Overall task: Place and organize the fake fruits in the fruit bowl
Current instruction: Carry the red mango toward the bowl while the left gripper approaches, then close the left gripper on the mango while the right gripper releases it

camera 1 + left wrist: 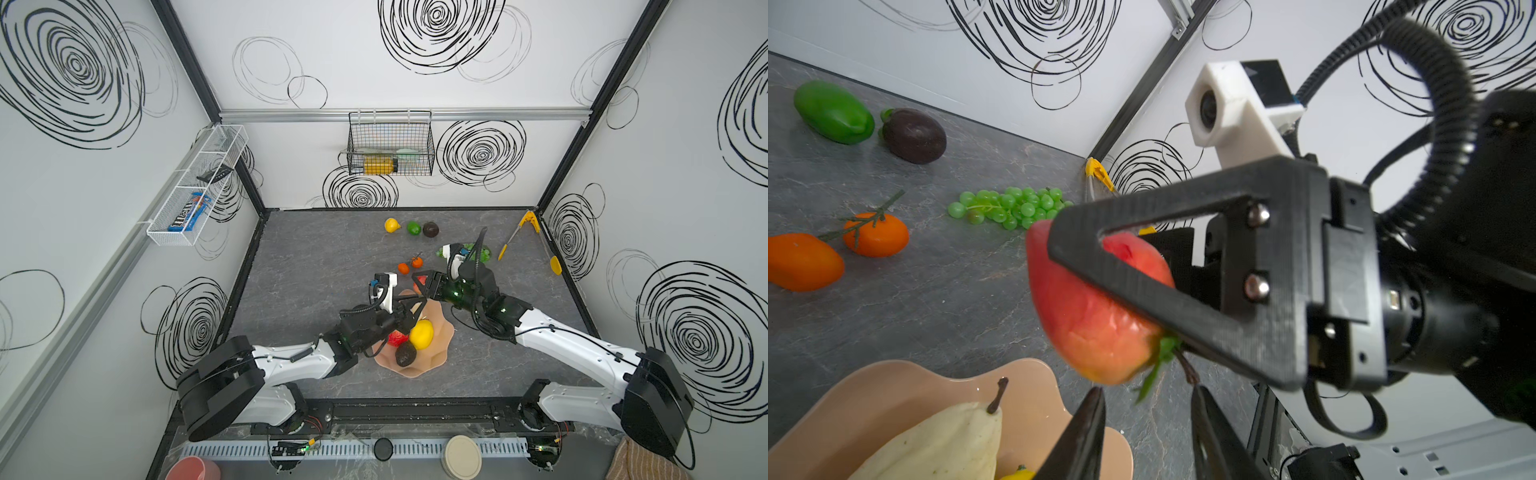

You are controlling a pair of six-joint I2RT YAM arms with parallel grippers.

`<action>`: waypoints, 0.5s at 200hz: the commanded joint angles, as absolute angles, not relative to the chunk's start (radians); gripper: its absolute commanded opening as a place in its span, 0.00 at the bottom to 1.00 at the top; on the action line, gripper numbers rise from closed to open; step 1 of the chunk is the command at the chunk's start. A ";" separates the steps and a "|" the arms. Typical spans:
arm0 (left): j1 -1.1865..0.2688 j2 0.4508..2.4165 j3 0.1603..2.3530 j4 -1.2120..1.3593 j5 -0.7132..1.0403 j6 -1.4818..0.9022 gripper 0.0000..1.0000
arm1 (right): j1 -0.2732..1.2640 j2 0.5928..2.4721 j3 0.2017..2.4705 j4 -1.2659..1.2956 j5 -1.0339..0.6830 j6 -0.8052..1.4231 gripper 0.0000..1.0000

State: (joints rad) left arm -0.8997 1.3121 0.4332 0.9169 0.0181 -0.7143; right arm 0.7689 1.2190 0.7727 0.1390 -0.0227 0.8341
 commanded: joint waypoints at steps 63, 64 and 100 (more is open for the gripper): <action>-0.885 1.259 0.392 0.996 0.093 -0.692 0.25 | 0.837 1.285 0.798 0.164 0.051 0.830 0.54; -0.885 1.259 0.391 0.996 0.092 -0.692 0.25 | 0.837 1.284 0.798 0.164 0.052 0.830 0.54; -0.888 1.214 0.364 0.986 0.082 -0.699 0.28 | 0.838 1.299 0.797 0.168 0.058 0.831 0.53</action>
State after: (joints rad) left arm -0.8871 1.2541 0.3706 0.9146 0.0772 -0.7029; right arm 0.8330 1.2854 0.7734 0.1547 0.0341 0.8337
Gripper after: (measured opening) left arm 0.276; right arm 0.602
